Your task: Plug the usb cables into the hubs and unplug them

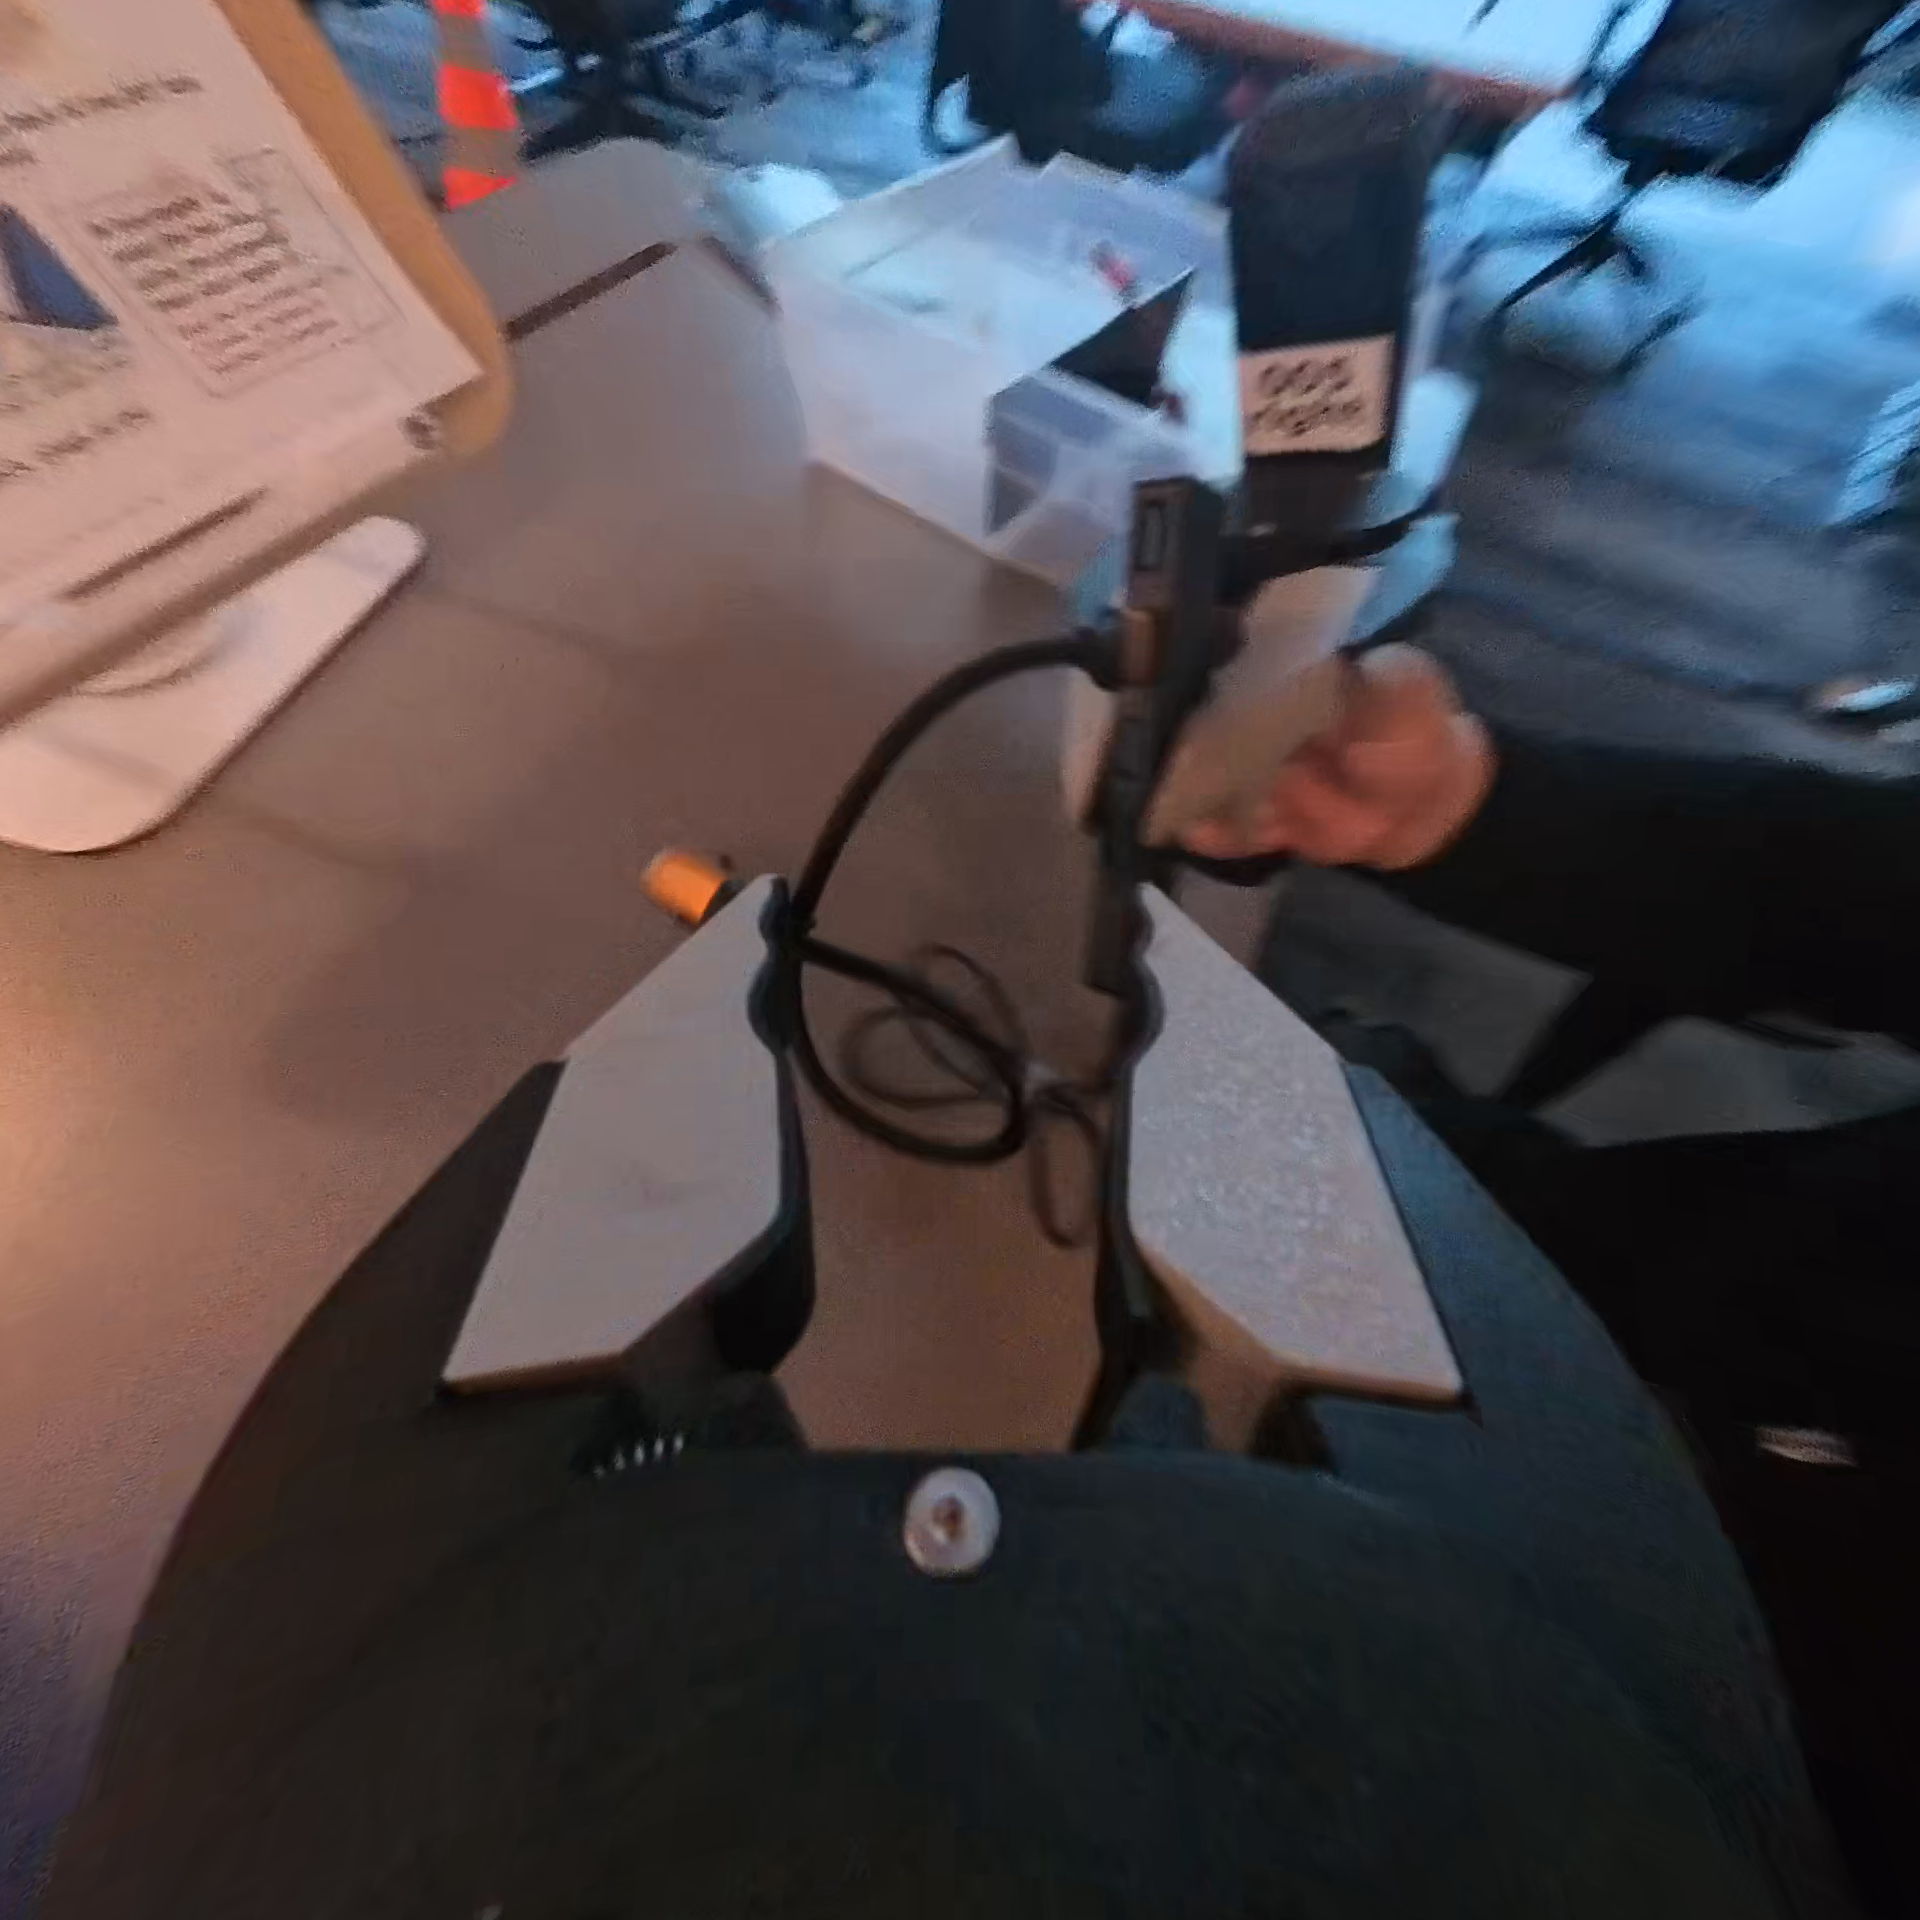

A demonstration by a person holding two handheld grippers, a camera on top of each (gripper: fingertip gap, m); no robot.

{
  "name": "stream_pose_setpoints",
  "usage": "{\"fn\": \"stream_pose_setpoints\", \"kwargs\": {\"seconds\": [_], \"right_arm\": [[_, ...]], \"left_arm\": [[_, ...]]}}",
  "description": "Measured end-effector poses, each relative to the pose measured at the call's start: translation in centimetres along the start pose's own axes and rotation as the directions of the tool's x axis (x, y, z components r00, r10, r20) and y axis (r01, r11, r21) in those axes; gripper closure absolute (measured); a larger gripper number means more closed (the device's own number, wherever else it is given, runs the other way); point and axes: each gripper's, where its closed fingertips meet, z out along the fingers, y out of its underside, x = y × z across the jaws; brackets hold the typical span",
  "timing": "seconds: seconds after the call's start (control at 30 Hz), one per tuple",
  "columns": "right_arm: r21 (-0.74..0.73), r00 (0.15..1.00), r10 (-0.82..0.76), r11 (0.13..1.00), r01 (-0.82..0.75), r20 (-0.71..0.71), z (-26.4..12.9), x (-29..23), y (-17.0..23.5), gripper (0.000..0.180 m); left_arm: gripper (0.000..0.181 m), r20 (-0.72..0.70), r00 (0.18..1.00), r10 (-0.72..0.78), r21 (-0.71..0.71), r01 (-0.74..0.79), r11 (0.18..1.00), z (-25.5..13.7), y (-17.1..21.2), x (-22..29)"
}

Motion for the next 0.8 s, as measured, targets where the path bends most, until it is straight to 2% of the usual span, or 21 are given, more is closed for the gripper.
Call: {"fn": "stream_pose_setpoints", "kwargs": {"seconds": [0.03, 0.13, 0.3, 0.33, 0.37, 0.43, 0.57, 0.67, 0.73, 0.8], "right_arm": [[0.017, 0.999, -0.027, 0.999, 0.027, -0.038, -0.3, 0.3, -0.5, 0.171], [0.097, 0.993, -0.089, 0.991, 0.097, -0.08, -0.8, -0.4, -2.2, 0.172], [0.209, 0.986, -0.1, 0.97, 0.126, -0.133, -0.9, -1.6, -4.1, 0.172], [0.227, 0.985, -0.103, 0.965, 0.134, -0.141, -0.9, -1.8, -4.1, 0.173], [0.247, 0.983, -0.104, 0.959, 0.139, -0.15, -0.8, -2.0, -4.2, 0.173], [0.265, 0.982, -0.103, 0.954, 0.143, -0.156, -0.4, -2.3, -4.2, 0.172], [0.279, 0.979, -0.135, 0.944, 0.173, -0.151, -0.3, -3.0, -4.4, 0.172], [0.283, 0.978, -0.142, 0.942, 0.18, -0.15, -0.6, -3.0, -4.8, 0.172], [0.272, 0.97, -0.146, 0.942, 0.196, -0.192, -1.2, -2.4, -5.0, 0.173], [0.239, 0.953, -0.155, 0.946, 0.219, -0.259, -1.8, -1.3, -5.0, 0.172]], "left_arm": [[0.117, -0.064, 0.998, -0.024, 0.036, 0.026, 0.999, -0.7, -0.3, 0.6], [0.122, -0.182, 0.982, -0.059, 0.143, 0.086, 0.986, -1.4, -1.2, 2.0], [0.122, -0.413, 0.906, -0.094, 0.12, 0.157, 0.98, -0.1, -1.1, 5.2], [0.13, -0.43, 0.899, -0.087, 0.133, 0.158, 0.978, 0.1, -1.1, 5.4], [0.14, -0.429, 0.9, -0.079, 0.136, 0.151, 0.979, 0.5, -0.9, 5.5], [0.173, -0.414, 0.91, -0.033, 0.134, 0.097, 0.986, 1.1, -0.3, 5.5], [0.177, -0.417, 0.909, 0.007, 0.191, 0.08, 0.978, 0.5, -0.9, 5.7], [0.177, -0.359, 0.933, 0.009, 0.213, 0.073, 0.974, -0.2, -1.3, 4.6], [0.176, -0.284, 0.959, -0.025, 0.16, 0.073, 0.984, -0.7, -0.4, 2.8], [0.167, -0.31, 0.948, -0.067, 0.072, 0.094, 0.993, -1.8, 0.9, 2.6]]}}
